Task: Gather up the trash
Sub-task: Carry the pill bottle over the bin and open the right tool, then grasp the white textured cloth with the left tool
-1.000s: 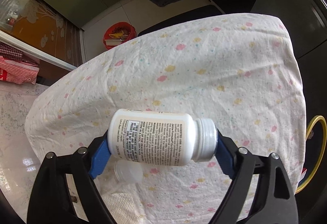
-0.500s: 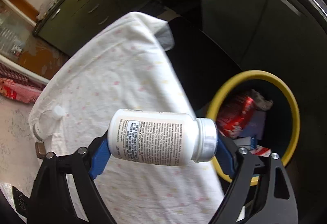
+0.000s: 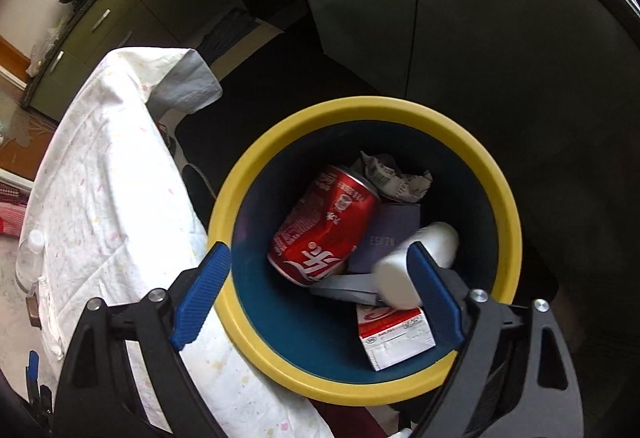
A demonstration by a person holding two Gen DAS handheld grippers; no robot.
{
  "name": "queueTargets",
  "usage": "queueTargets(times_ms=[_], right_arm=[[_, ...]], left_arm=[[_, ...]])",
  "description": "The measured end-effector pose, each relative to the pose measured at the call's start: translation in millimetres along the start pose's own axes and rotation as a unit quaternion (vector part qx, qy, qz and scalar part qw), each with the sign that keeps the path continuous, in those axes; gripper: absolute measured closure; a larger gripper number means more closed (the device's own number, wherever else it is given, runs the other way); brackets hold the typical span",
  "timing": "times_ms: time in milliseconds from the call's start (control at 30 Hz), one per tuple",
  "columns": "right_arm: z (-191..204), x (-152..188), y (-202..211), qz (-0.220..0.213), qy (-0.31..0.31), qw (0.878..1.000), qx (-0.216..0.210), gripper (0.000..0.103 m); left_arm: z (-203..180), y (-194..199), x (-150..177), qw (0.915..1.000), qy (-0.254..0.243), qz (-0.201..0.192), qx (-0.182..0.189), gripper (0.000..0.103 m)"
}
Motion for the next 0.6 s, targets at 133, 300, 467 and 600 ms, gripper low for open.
queueTargets(times_ms=[133,300,467,600], right_arm=[[20,4,12,-0.015,0.032,0.999,-0.032,0.018],[28,8,19,-0.017,0.053,0.997,-0.059,0.018],[28,15,19,-0.009,0.058,0.996,-0.069,0.017],[27,19,20,-0.003,0.059,0.996,-0.073,0.017]], left_arm=[[10,0,5,0.9994,0.02,0.019,-0.021,0.005],[23,-14,0,0.9976,0.041,0.037,-0.042,0.005],[34,-39,-13,0.9956,0.059,0.056,-0.047,0.005],[45,-60,-15,0.9929,0.07,0.076,-0.061,0.01]])
Point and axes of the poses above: each gripper's, at about its wrist camera, not at the fingertips, and y roughly against the way its jaws point, z to its left, x to its underside, the point moved 4 cm from there along -y, roughly the way its jaws point, and after that the axes turned 1 degree about -z, right-handed, at the moved point
